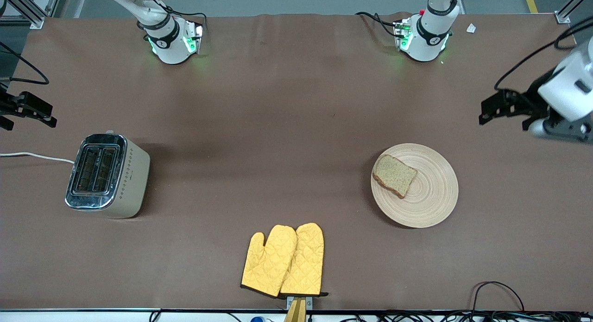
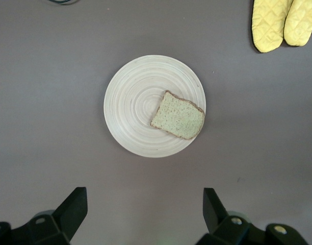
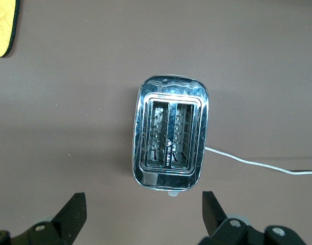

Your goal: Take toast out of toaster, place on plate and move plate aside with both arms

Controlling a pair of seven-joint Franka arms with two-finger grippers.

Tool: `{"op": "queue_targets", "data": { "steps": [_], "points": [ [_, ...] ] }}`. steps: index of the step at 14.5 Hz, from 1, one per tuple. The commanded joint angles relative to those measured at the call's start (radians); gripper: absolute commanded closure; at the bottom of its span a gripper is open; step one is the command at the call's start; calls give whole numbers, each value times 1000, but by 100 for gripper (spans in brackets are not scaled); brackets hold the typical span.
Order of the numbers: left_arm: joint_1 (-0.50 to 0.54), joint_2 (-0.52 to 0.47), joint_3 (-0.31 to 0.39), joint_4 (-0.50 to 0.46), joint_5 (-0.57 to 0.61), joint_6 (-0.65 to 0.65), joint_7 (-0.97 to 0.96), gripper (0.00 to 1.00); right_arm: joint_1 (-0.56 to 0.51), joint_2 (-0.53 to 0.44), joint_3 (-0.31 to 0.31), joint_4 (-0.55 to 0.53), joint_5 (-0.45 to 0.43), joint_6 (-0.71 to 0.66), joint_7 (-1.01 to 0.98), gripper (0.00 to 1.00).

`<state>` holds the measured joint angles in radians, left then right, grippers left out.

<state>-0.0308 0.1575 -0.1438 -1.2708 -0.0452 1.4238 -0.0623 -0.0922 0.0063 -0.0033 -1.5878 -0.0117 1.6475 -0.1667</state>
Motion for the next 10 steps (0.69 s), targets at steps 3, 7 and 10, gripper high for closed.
{"op": "queue_targets", "data": {
  "steps": [3,7,10],
  "points": [
    [6,-202,-17,-336,21,243,-17,0,-3,-3,3,2,6,-8,1,0],
    [9,-243,-22,-398,22,297,4,0,-3,-3,3,2,6,-8,3,0],
    [12,-224,-11,-366,21,281,10,0,-3,-3,5,0,6,-9,3,0]
  ]
}}
